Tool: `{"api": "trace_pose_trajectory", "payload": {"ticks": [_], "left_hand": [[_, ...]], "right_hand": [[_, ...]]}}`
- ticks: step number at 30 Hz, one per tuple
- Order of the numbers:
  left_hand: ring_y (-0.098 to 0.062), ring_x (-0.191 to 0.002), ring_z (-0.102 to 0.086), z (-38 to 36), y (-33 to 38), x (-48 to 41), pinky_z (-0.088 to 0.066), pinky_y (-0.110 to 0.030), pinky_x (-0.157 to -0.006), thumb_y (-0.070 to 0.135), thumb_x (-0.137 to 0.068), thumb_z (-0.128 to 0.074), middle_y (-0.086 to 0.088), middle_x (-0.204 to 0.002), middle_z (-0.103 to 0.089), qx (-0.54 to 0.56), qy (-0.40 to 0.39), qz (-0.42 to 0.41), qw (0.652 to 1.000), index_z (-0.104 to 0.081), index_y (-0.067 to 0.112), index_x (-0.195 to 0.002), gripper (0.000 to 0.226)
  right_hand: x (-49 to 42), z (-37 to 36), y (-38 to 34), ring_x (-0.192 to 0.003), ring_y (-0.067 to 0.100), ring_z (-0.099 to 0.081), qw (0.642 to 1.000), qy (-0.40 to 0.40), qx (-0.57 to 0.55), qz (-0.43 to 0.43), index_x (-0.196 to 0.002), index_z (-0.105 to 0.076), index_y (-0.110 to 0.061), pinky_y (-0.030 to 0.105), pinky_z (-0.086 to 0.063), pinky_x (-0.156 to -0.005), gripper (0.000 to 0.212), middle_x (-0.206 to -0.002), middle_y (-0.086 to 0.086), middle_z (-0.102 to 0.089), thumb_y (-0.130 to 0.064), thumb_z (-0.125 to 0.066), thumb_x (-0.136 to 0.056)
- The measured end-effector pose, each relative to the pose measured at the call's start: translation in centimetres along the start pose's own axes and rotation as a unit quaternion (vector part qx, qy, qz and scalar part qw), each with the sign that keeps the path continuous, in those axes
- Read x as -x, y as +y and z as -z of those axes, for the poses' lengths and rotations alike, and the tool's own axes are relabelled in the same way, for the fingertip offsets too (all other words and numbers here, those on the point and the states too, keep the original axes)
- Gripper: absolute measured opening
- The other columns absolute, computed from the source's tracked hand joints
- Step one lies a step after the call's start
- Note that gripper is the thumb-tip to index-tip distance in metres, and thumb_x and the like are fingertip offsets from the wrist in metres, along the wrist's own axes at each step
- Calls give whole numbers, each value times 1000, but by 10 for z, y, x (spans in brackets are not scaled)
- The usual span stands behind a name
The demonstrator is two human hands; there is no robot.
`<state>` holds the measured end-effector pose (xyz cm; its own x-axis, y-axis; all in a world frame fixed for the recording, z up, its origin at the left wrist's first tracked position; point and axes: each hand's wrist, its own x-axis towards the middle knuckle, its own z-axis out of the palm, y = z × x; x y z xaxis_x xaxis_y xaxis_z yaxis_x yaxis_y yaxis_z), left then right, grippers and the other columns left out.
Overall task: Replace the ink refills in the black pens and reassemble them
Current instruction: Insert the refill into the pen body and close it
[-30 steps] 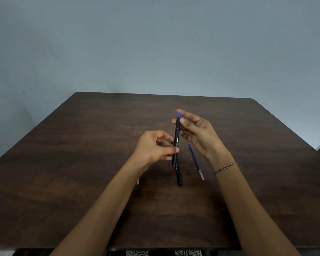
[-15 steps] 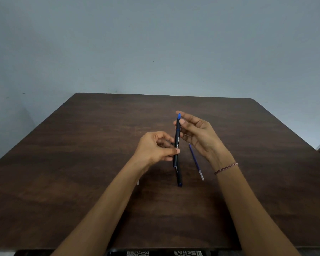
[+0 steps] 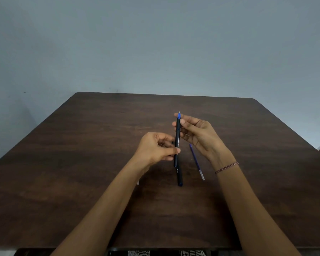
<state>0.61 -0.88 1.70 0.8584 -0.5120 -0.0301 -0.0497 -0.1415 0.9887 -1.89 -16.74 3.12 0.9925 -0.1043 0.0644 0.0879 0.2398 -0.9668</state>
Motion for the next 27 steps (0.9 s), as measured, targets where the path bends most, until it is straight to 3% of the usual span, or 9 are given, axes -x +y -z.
{"api": "trace_pose_trajectory", "payload": {"ticks": [4, 8, 11, 14, 22, 27], "left_hand": [[-12, -63, -69, -2, -2, -1, -57, -23, -56, 1, -69, -77, -3, -73, -68, -5, -4, 3, 1000, -66, 18, -87, 27], [-11, -62, -69, -2, -3, -3, -56, -24, -56, 0, -69, -77, -2, -72, -68, -3, 2, 4, 1000, -65, 20, -84, 28], [-12, -63, -70, -1, -3, -3, -56, -24, -56, 0, -69, -77, -2, -73, -68, -4, 4, 6, 1000, -64, 22, -83, 28], [-13, -64, -70, -1, -1, -2, -57, -25, -56, 1, -69, -77, -3, -75, -69, -4, 4, 10, 1000, -64, 20, -85, 28], [-9, -64, -69, -2, 5, 1, -57, -19, -57, 6, -73, -75, -8, -79, -69, 14, -21, 29, 999, -66, 0, -99, 28], [-7, -63, -67, -3, 7, 3, -55, -17, -56, 7, -77, -71, -8, -84, -70, 7, -9, 22, 1000, -64, -1, -109, 33]], "right_hand": [[0, -2, 2, -76, 5, -63, 1000, 10, 8, -4, -98, -72, -19, 17, -53, -68, 28, -74, -6, -67, -24, -70, -70], [0, 0, 2, -82, 7, -66, 1000, 1, -8, 2, -98, -72, -18, 18, -53, -69, 25, -84, -1, -72, -30, -63, -79], [1, 2, -1, -84, 9, -68, 1000, -15, -7, 5, -104, -69, -15, 16, -54, -69, 21, -95, 5, -74, -19, -59, -86], [0, 1, -1, -81, 9, -68, 1000, -9, -9, 10, -104, -68, -15, 16, -54, -68, 20, -91, 4, -75, -9, -57, -88], [-1, 0, 0, -74, 7, -68, 1000, 3, -18, 22, -102, -66, -12, 16, -54, -69, 19, -80, 1, -74, -5, -55, -89], [-1, -1, -1, -74, 6, -68, 999, 7, -25, 20, -100, -67, -13, 16, -54, -69, 18, -79, 1, -74, -5, -56, -88]]}}
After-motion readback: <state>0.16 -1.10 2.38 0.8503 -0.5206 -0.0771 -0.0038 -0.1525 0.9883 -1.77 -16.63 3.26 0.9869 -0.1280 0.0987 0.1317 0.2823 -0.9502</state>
